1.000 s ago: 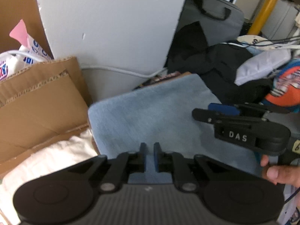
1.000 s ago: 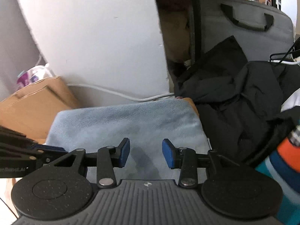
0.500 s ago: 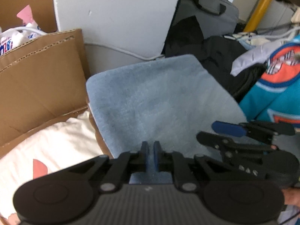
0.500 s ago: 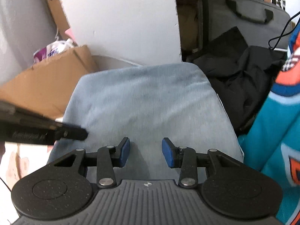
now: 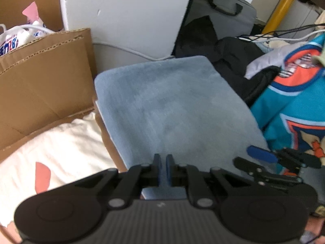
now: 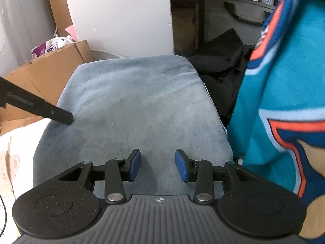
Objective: Fold clothes
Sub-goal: 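Press the placed jeans flat with both tools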
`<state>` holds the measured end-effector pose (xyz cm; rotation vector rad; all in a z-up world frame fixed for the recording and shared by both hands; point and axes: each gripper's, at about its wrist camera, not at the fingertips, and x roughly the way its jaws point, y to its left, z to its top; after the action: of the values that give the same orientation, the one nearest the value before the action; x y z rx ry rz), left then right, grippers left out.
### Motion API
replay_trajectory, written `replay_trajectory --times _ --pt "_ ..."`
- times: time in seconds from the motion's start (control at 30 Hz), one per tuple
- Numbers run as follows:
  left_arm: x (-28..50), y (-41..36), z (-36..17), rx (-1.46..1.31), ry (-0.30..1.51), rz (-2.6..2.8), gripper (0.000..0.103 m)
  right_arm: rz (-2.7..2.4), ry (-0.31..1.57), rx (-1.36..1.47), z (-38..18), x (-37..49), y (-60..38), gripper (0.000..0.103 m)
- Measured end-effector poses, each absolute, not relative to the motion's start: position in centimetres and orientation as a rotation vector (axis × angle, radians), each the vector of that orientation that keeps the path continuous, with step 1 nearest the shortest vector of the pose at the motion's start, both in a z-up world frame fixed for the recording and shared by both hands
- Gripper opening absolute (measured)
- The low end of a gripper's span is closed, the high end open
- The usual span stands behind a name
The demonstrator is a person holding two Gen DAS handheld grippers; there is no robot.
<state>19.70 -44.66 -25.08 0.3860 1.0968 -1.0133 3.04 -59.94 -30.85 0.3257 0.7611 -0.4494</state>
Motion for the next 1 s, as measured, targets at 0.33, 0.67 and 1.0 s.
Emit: replay_trajectory --times 0.33,0.67,1.0 --pt "16.6 -44.1 -28.0 0.446 1.144 -1.016 0.009 -0.443 0.761 0.362 -31.8 1.5 -59.4 0.046" --pt "18.2 -44.7 -28.5 0.487 1.227 -0.947 0.003 -0.498 0.776 0.411 -32.7 2.6 -59.1 0.048" --pt "18.8 -42.1 -23.7 0.421 1.192 -0.82 0.046 -0.527 0.736 0.537 -29.1 2.0 -60.1 0.048"
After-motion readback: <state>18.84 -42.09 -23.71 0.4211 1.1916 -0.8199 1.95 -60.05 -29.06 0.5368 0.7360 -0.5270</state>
